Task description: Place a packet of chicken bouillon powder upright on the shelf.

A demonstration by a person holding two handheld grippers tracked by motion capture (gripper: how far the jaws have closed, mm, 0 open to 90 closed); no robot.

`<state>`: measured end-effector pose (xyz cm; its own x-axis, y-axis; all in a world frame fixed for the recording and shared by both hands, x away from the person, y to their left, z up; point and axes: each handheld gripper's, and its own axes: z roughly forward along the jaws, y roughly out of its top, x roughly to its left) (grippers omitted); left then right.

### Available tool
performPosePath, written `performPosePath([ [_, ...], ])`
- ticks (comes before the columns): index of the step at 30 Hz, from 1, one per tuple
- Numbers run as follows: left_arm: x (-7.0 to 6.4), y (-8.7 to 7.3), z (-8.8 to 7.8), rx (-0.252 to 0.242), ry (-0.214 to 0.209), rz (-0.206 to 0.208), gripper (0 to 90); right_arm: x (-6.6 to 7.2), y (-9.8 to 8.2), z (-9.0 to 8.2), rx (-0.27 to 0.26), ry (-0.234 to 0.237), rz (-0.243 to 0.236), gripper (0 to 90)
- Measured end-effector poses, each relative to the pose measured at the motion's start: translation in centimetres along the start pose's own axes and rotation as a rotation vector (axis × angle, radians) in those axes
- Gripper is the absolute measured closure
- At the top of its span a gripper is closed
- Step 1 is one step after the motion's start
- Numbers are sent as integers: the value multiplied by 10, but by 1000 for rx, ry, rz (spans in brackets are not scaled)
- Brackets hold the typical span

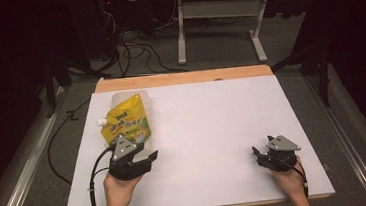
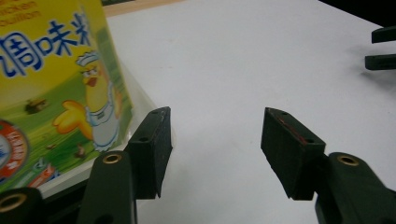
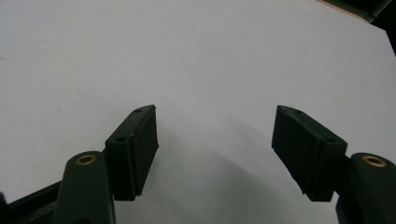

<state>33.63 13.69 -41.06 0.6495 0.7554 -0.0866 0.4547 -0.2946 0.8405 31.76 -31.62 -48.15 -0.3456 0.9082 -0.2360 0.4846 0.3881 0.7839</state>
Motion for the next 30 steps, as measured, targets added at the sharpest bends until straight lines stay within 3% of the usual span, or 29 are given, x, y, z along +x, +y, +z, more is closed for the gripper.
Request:
performPosePath([
  [16, -27, 4, 38, -2, -68, 33, 429, 0, 0, 0, 3, -2, -1, 319],
  [30, -41, 2, 65, 3, -86, 51, 429, 0, 0, 0, -3, -1, 2, 319],
])
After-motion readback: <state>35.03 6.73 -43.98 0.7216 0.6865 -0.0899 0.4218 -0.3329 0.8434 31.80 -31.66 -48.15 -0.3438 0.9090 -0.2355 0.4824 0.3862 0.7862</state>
